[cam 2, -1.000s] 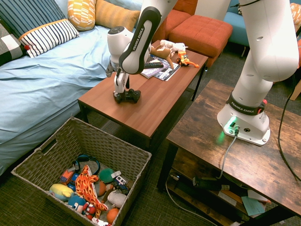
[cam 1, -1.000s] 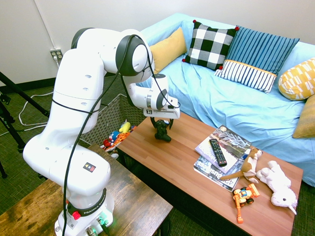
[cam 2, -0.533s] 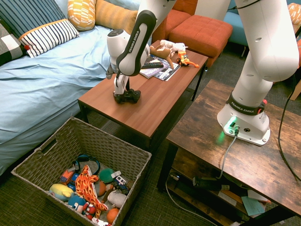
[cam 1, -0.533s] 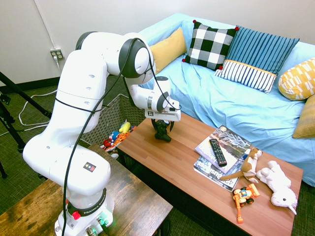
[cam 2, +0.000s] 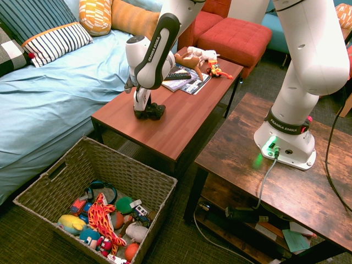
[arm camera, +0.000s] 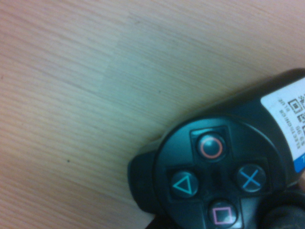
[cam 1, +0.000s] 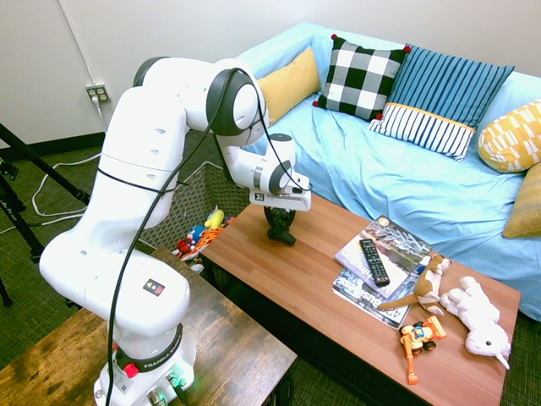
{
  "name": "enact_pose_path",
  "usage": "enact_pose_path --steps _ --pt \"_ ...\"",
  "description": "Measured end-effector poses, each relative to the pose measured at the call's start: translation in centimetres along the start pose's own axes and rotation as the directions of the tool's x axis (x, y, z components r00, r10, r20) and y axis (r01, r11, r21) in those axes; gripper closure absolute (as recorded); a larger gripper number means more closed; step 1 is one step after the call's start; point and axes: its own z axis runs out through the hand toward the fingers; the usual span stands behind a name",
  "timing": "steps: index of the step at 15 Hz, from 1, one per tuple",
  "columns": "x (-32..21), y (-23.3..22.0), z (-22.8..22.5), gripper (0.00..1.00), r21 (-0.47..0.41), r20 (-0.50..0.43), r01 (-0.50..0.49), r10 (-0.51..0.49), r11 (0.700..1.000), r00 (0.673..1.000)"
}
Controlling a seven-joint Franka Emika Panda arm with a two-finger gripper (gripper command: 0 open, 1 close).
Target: Put the gamepad in the basket
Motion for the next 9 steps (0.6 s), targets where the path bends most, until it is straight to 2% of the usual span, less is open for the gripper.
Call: enact_pose_path --steps 3,5,9 --pt "0.4 -0.2 -2.4 1.0 0.005 0.003 -0.015 0.015 1.0 1.0" --pt "0.4 -1.5 -5.6 1.0 0.016 -0.013 -0.019 0.019 1.0 1.0" --pt "-4.0 -9.2 -10.7 1.0 0.015 -0.048 -0.017 0.018 1.0 0.999"
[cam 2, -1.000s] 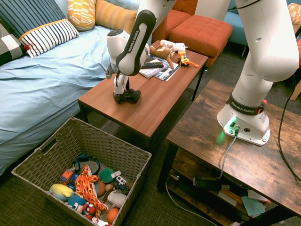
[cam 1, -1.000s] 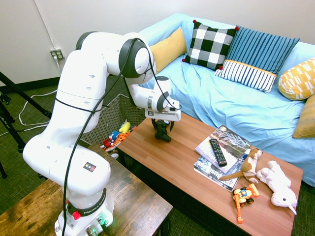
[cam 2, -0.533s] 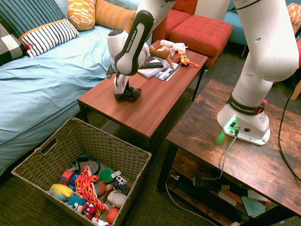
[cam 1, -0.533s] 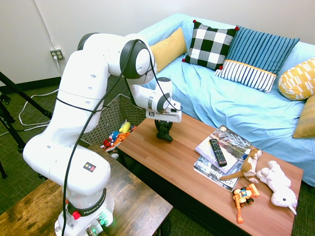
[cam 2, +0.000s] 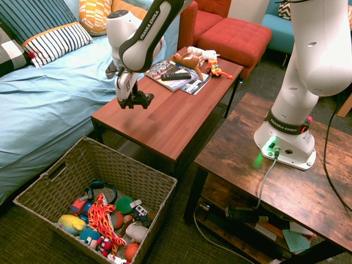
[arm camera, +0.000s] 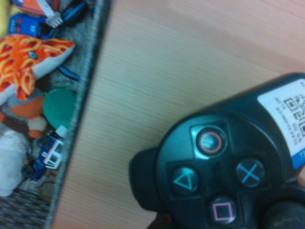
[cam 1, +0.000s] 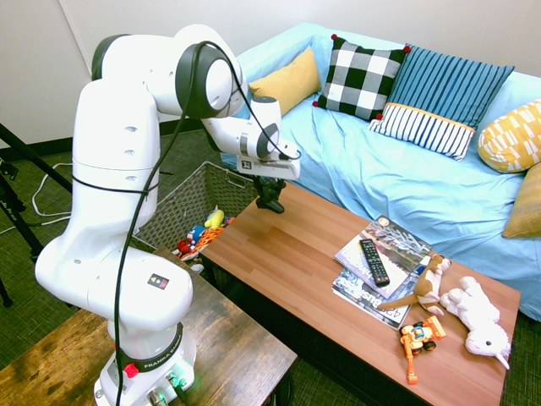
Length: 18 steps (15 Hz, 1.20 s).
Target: Put the gamepad in the basket
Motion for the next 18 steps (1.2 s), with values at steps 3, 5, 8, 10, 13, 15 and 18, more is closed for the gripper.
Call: enact_pose_path --steps 3,5,8,10,13,15,18 --pt "-5.6 -8.1 -0.3 1.0 -0.012 -0.005 0.027 -0.027 1.0 1.0" --pt "-9.2 -13.5 1.0 1.0 -0.006 0.013 0.044 -0.044 0.999 0.999" --pt "-12.4 -18.7 5.8 1.0 -0.012 0.046 0.058 -0.057 0.998 0.997" --pt "-12.5 -19.9 9.4 1.0 -0.041 0.074 0.061 -0.058 0.997 0.996" --pt "-12.3 -20.3 14.0 1.0 -0.104 0.122 0.098 -0.085 0.99 0.989" --pt "-12.5 -20.5 16.0 1.0 -0.127 0.15 0.126 -0.107 0.984 0.983" --pt "-12.6 -21.1 17.1 0.0 -0.141 0.167 0.139 -0.115 0.98 0.979"
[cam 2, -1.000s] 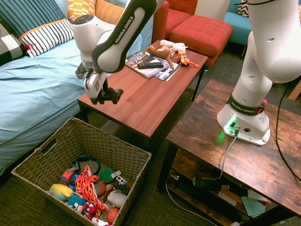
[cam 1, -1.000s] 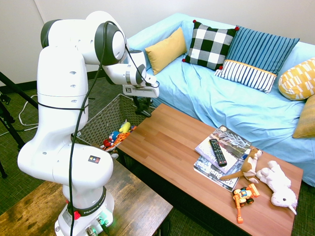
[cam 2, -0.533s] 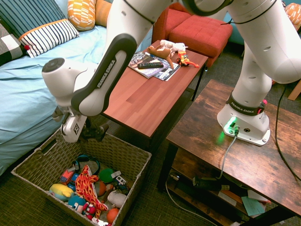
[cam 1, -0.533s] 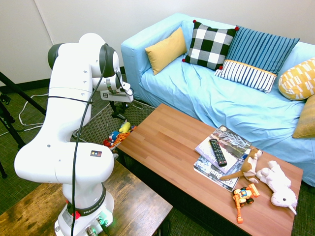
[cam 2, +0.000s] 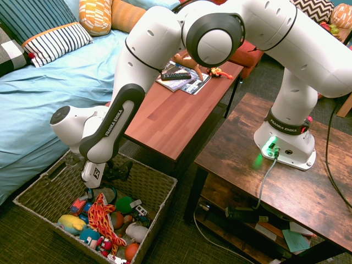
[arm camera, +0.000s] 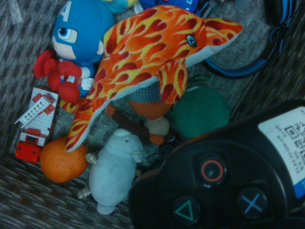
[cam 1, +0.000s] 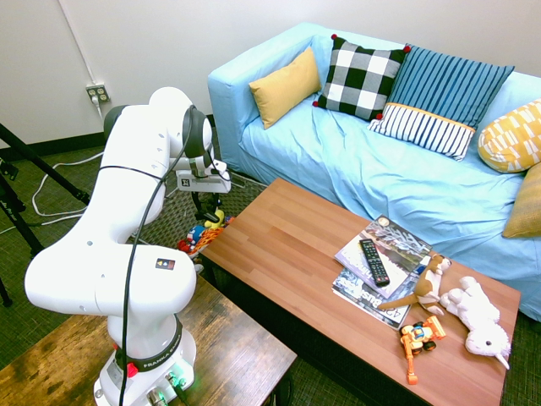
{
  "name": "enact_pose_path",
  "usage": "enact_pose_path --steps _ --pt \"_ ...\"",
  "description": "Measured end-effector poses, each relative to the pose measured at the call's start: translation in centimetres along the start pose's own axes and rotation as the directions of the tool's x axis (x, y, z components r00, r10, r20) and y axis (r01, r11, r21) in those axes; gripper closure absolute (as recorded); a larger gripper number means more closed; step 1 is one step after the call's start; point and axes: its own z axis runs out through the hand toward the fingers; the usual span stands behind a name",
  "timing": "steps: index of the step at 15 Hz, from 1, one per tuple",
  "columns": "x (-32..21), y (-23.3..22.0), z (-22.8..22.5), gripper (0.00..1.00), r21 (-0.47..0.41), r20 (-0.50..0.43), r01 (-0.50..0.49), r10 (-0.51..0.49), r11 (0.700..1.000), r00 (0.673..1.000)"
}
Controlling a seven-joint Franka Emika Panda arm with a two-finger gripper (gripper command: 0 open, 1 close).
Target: Put the gamepad in the basket
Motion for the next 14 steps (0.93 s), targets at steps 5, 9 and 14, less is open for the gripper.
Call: enact_pose_path --steps 5,9,14 --pt "0.3 -0.9 -1.4 0.0 -0.007 0.01 -0.004 0.004 1.0 1.0" --pt "0.3 -1.2 -2.0 0.0 0.002 0.006 -0.004 0.003 1.0 1.0" --pt "0.1 -1.6 -2.6 0.0 0.009 0.002 0.0 0.0 1.0 1.0"
